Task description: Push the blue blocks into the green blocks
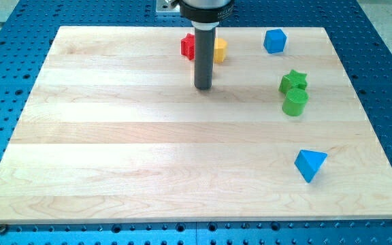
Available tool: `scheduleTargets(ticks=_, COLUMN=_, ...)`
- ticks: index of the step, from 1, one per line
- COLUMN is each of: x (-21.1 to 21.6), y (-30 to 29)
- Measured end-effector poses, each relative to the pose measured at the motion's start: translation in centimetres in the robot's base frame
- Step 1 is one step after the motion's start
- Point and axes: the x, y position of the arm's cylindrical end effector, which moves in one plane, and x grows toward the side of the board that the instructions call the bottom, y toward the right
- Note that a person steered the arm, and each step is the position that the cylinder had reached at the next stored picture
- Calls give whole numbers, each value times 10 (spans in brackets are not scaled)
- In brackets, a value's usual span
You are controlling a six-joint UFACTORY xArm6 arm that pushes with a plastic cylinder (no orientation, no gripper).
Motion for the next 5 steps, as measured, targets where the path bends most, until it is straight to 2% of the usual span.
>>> scheduleTargets(ticks=1, x=-43, y=-9)
scheduleTargets(ticks=2, x=-18, y=-7)
scheduleTargets(ticks=3, x=-16, y=125)
scheduleTargets(ticks=4, x=-59, y=203)
scheduleTargets(ticks=5, x=-120, y=219)
